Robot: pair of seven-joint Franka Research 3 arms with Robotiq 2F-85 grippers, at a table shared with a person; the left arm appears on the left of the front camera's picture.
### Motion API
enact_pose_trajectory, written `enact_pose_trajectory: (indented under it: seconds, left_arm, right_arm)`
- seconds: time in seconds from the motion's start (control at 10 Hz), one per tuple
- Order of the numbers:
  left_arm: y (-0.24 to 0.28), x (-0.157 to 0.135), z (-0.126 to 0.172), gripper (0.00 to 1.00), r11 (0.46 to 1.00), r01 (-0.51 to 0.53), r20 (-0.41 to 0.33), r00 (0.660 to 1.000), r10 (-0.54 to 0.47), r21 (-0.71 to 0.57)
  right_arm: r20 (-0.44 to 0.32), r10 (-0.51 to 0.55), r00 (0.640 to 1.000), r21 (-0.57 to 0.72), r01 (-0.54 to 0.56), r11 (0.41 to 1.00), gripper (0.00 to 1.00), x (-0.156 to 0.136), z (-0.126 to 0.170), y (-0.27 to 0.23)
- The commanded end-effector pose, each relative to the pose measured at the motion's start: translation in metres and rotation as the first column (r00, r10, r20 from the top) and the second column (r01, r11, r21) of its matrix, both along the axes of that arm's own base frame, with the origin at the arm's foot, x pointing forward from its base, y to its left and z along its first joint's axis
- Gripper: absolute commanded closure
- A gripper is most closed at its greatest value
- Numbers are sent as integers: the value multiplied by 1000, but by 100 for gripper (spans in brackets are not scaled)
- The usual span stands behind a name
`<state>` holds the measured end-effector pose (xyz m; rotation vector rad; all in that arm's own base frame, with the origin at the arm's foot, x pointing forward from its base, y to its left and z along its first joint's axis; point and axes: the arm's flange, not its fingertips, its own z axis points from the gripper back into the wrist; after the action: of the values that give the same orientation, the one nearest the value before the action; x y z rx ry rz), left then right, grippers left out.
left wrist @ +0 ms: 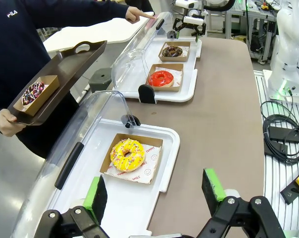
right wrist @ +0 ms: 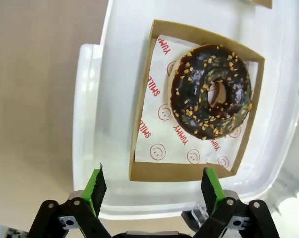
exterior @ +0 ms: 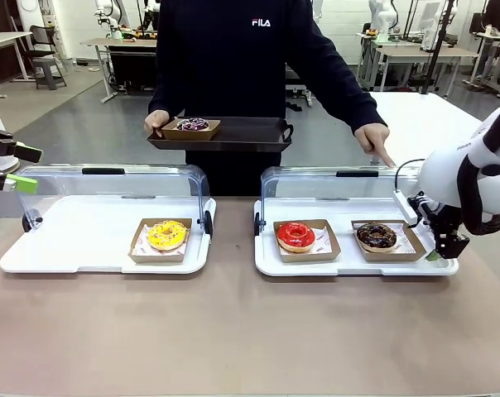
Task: Provide the desired donut to the person.
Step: Pick up and lift the Paper togo box containing the Donut pointed at by the person.
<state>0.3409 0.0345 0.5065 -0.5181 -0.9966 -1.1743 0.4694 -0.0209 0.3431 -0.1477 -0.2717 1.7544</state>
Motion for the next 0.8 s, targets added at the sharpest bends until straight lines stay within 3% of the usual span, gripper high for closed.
enact_pose_trajectory:
  seconds: [0.0,0.2,0.3,0.4,0.5,0.6,0.7]
  left_arm:
    - [1,0,-1,0,1000,7,8,1000,-7,-11]
    - [1,0,-1,0,1000,7,8,1000,-7,-11]
    - [1,0,-1,0,1000,7,8,1000,-7,-11]
    - [1,0,-1,0,1000,7,8,1000,-7,-11]
    - [1,0,-1,0,1000,7,8,1000,-7,-11]
    - [1,0,-1,0,1000,7,8,1000,-7,-11]
    - [1,0,-1,0,1000,7,8,1000,-7,-11]
  right_arm:
    - [28,26,999,43,-28,999,0,12,-13,-11]
    - [30,40,999,61,-42,997,0,11,-17,-12]
    - [22,36,999,66,-37,997,8,10,-17,-11]
    - [6,46,999,74,-46,996,56,10,-16,-11]
    - [0,50,999,81,-50,995,64,10,-16,-11]
    - [1,49,999,83,-49,995,100,11,-16,-12]
    - [2,43,999,80,-43,996,100,12,-17,-12]
